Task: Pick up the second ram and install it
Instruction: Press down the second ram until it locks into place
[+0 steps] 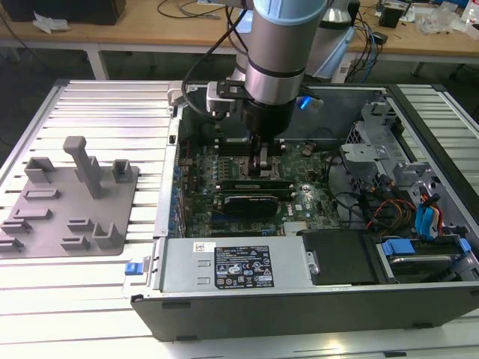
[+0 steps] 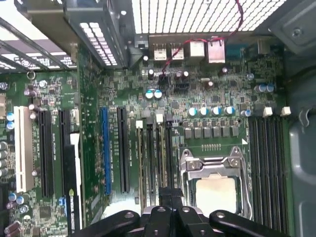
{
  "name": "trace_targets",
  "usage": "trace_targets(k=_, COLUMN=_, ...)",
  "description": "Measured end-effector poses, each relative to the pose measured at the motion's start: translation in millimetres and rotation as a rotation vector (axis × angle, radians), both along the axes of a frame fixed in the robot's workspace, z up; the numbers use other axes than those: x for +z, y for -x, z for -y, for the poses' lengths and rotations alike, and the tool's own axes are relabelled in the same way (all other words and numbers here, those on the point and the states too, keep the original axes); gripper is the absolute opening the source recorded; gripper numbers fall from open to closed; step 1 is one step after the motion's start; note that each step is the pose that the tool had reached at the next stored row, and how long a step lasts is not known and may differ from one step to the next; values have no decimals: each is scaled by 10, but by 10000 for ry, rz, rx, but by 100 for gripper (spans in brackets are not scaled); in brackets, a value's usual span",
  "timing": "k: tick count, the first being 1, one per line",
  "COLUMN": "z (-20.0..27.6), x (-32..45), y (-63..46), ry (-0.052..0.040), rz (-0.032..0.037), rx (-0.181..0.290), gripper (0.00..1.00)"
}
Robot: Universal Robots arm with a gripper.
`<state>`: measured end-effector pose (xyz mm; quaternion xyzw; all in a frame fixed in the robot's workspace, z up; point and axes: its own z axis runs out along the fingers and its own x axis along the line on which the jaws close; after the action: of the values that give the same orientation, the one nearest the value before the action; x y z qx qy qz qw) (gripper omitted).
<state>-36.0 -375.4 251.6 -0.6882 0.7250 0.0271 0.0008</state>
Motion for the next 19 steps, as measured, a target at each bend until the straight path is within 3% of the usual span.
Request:
trace_targets(k=8, z=0, x=-35, y=151, ry=-1, rz=0, rx=0, gripper=8)
trace_targets(k=12, z=0, x=-111, y=179, ry=-1, rz=1, rx=2, gripper=8)
trace_targets(k=19, z=0, x=-141, y=192, ry=-1, rz=1, rx=125, gripper=8)
